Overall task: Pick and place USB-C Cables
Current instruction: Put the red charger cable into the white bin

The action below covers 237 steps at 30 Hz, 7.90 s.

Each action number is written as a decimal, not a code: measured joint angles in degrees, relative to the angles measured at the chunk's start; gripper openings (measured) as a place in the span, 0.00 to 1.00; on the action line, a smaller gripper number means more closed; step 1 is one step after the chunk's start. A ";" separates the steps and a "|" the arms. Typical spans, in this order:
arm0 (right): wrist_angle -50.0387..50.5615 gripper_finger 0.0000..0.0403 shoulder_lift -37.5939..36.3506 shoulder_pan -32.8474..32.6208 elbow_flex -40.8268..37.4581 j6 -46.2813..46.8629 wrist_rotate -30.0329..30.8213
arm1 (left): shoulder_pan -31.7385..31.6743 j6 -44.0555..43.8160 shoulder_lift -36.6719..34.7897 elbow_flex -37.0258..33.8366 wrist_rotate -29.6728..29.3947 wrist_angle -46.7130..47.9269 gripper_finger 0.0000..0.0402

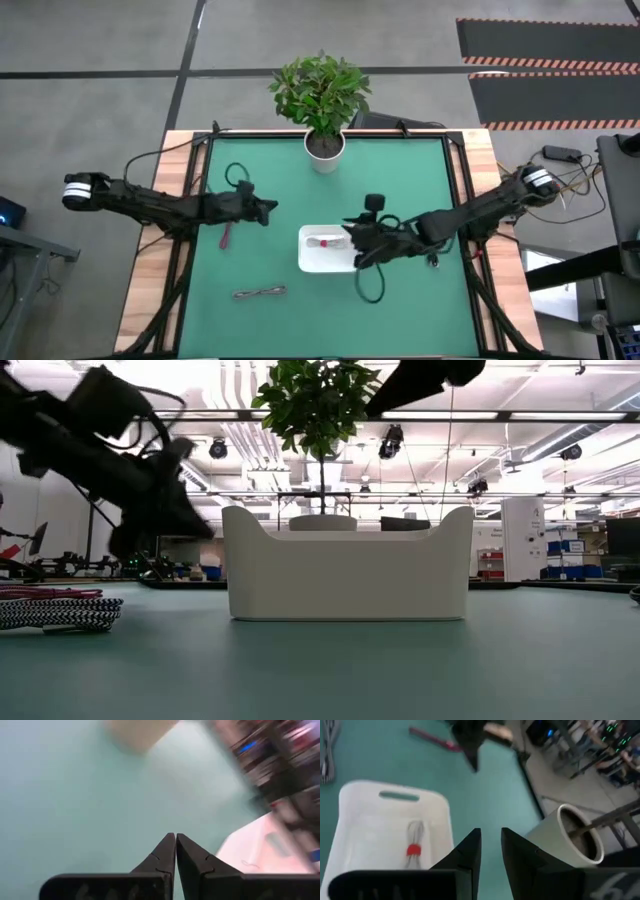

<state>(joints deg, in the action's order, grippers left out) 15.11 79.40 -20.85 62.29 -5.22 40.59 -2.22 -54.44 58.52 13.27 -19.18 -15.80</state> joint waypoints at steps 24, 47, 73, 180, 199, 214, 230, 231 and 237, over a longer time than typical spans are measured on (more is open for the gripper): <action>-21.80 0.15 -29.14 0.12 -22.48 -13.39 -4.58 | 6.10 -23.06 8.84 24.30 15.68 78.61 0.00; -18.64 0.15 -28.64 0.12 -23.05 -13.35 -4.55 | 6.06 -18.64 13.79 23.51 15.79 76.24 0.26; -18.29 0.15 -28.64 0.12 -23.03 -12.78 -4.53 | 5.97 -18.55 22.78 22.96 9.57 74.44 0.40; -1.73 0.15 -36.02 0.12 -23.69 -2.07 -7.70 | 21.53 -3.47 44.12 98.46 26.03 97.59 0.03; -15.84 0.15 -49.84 0.12 -32.92 -7.40 -26.09 | 17.06 19.27 55.27 104.58 24.15 89.98 0.03; -15.00 0.15 -51.63 0.10 -33.56 -6.84 -26.06 | 10.79 31.30 60.42 107.61 24.81 81.92 0.03; -14.94 0.15 -51.63 0.12 -33.56 -7.36 -25.58 | 10.43 41.94 60.46 103.19 17.00 77.17 0.03; -14.94 0.15 -51.63 0.12 -33.56 -7.34 -25.56 | 10.43 42.66 60.46 102.52 16.98 76.57 0.03; -14.89 0.15 -51.63 0.12 -33.56 -7.25 -25.56 | 10.43 43.42 60.46 98.05 16.96 73.37 0.03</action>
<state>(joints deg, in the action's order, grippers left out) 0.22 27.77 -20.73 28.73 -12.47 15.03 8.21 -11.02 118.98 111.32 -2.22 57.57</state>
